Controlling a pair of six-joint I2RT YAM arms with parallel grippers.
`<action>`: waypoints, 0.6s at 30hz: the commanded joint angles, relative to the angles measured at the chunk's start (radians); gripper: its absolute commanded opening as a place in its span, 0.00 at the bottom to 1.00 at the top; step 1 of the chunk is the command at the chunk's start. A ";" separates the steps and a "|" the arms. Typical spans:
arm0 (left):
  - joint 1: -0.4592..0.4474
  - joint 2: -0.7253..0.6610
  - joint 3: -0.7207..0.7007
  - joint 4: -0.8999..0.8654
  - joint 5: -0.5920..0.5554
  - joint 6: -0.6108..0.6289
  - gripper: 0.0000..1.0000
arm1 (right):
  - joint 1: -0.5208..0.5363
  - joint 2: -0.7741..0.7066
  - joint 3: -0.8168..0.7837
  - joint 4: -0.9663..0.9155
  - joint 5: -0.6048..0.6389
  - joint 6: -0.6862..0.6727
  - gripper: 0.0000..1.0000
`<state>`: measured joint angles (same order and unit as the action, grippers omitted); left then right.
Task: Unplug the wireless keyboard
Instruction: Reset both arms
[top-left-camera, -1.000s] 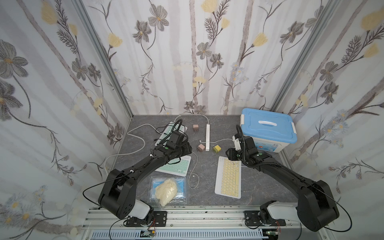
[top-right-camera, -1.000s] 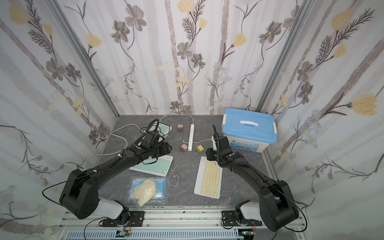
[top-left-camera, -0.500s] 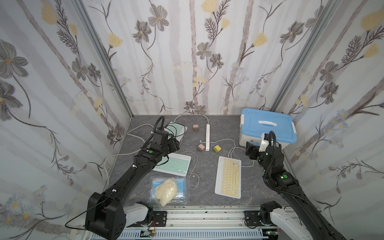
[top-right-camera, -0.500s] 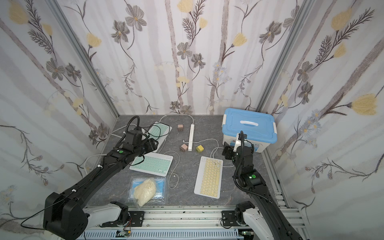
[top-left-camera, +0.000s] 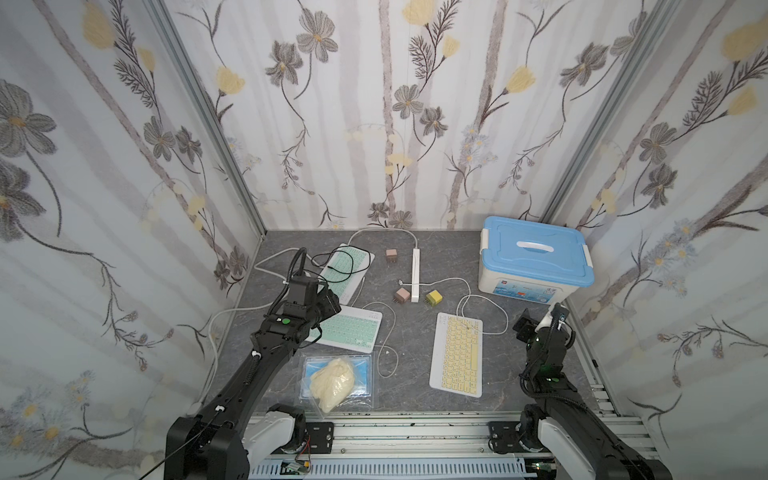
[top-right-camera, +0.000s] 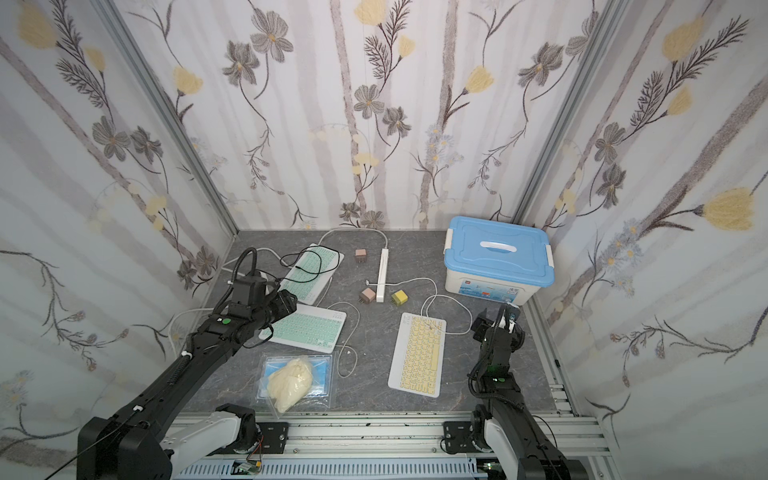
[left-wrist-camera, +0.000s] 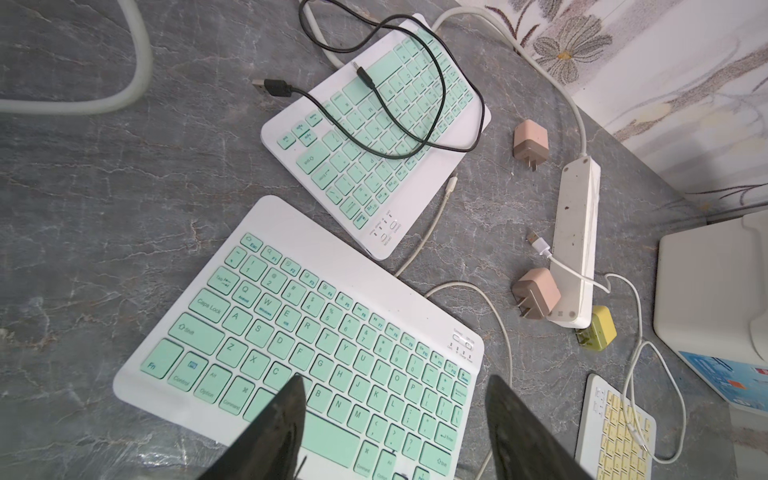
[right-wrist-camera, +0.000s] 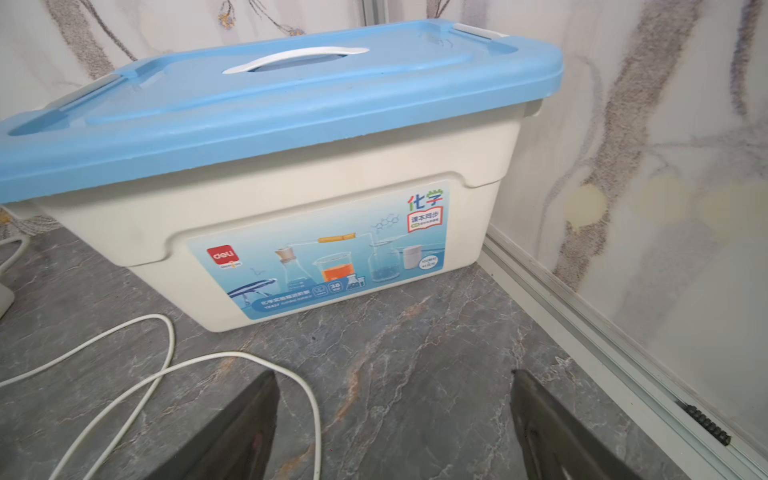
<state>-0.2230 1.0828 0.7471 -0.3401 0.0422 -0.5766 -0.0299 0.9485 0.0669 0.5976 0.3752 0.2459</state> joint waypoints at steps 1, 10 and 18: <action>0.012 -0.001 -0.009 0.013 0.002 0.015 0.70 | -0.021 -0.003 -0.054 0.335 -0.102 -0.045 0.88; 0.026 0.008 -0.010 0.025 0.001 0.037 0.70 | -0.026 0.257 0.011 0.599 -0.317 -0.102 0.99; 0.030 0.013 0.006 0.026 -0.008 0.103 0.75 | -0.031 0.558 -0.019 0.998 -0.397 -0.168 1.00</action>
<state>-0.1936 1.0908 0.7395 -0.3359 0.0498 -0.5209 -0.0601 1.4261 0.0509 1.3270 0.0437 0.1223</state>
